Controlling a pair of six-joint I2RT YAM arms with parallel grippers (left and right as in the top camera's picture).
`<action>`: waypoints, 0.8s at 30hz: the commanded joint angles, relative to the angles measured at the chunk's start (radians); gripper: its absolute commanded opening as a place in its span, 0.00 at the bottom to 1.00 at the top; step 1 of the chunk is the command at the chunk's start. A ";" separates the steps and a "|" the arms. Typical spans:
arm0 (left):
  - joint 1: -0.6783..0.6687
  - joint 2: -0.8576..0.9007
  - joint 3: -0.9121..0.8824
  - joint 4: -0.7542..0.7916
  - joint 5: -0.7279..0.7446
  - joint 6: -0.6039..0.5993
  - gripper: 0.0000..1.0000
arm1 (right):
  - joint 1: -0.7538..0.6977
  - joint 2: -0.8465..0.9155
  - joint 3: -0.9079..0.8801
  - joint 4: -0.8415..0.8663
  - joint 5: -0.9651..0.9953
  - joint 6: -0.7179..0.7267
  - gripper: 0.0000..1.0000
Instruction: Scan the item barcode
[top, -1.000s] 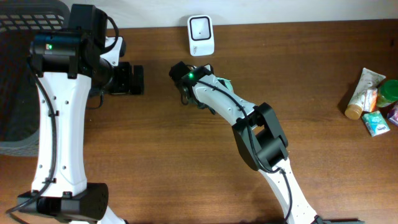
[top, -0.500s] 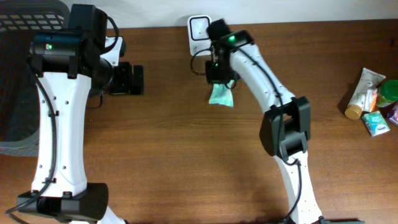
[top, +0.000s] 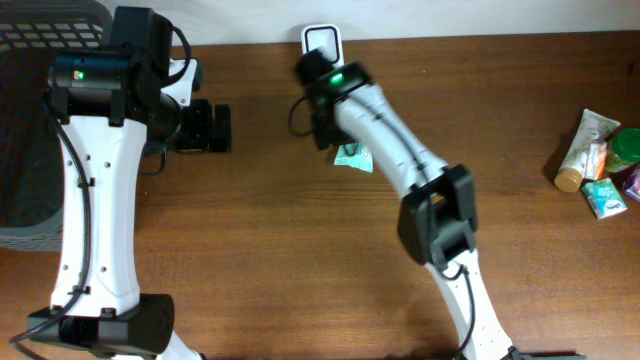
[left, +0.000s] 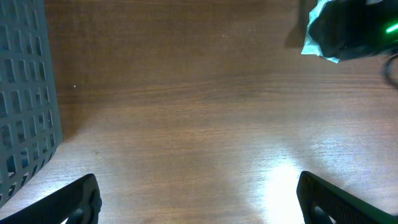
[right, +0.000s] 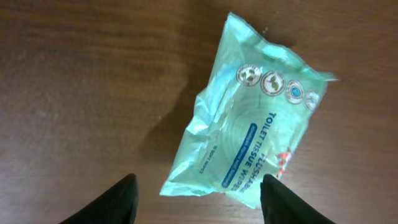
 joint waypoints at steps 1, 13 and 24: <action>0.000 -0.003 0.001 -0.001 0.000 0.016 0.99 | 0.071 0.021 -0.066 0.027 0.389 0.161 0.59; 0.000 -0.003 0.001 -0.001 0.001 0.016 0.99 | 0.005 0.053 -0.327 0.226 0.397 0.185 0.57; 0.000 -0.003 0.001 -0.001 0.001 0.016 0.99 | -0.173 0.035 -0.109 0.130 -0.375 0.003 0.04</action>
